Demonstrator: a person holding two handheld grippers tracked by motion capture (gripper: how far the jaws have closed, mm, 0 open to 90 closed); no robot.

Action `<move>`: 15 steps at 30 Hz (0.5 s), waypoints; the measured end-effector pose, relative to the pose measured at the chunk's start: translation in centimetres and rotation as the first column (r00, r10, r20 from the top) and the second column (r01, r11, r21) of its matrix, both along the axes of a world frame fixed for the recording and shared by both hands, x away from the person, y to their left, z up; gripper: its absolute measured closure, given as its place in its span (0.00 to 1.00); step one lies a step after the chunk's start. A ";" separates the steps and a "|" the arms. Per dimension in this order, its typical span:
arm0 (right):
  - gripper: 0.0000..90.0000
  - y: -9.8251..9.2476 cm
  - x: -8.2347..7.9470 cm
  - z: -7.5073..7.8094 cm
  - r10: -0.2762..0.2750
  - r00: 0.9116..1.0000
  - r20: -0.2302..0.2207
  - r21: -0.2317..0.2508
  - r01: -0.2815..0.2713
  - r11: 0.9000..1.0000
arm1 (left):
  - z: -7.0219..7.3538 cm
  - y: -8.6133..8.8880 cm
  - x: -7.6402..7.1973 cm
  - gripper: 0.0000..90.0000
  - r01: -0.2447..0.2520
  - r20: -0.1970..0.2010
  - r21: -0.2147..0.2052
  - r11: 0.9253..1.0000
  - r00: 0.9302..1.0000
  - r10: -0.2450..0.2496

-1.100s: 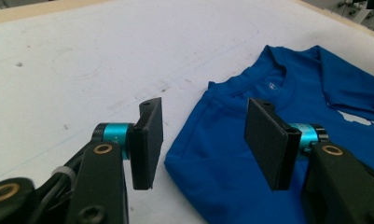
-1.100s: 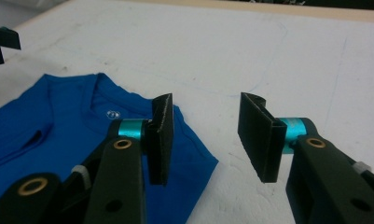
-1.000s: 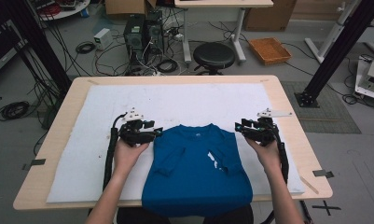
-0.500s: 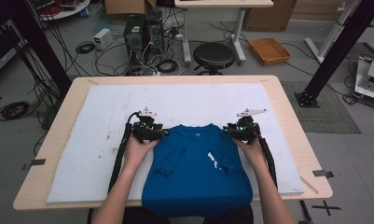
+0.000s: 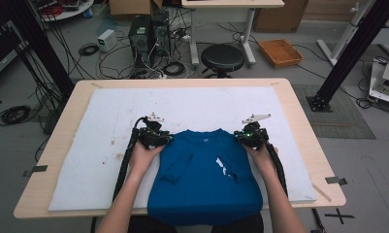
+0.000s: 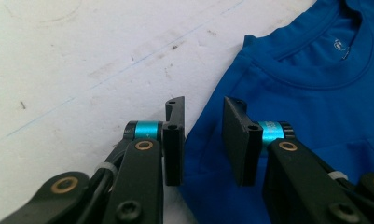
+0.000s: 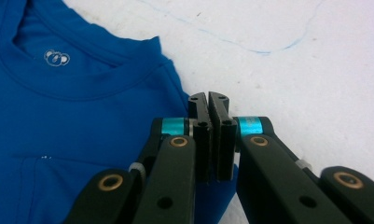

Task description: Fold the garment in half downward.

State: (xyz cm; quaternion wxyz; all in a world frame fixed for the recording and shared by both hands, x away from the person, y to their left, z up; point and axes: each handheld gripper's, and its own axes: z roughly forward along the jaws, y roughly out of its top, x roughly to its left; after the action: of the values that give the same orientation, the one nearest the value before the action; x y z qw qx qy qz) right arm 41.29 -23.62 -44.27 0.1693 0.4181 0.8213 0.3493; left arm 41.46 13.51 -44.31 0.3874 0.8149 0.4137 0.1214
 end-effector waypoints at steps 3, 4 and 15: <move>0.95 -0.2 -0.1 0.3 -0.018 1.000 0.020 0.012 0.017 1.000 | 0.2 0.1 0.1 0.71 0.002 0.006 -0.038 0.999 1.000 -0.002; 0.89 -0.2 -0.1 0.5 -0.028 0.999 0.025 0.020 0.027 0.999 | 0.2 0.0 0.2 0.70 0.006 0.003 -0.041 0.999 1.000 -0.006; 0.78 1.1 0.8 0.1 -0.005 1.000 -0.010 0.049 0.005 0.999 | -0.1 -0.7 0.4 0.74 0.011 0.008 0.015 1.000 1.000 -0.011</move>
State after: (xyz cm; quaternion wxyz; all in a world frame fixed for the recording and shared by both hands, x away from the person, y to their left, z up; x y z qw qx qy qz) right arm 42.10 -22.52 -44.15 0.1556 0.4258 0.8123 0.3668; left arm 41.90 12.83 -44.42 0.3837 0.8194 0.4069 0.1257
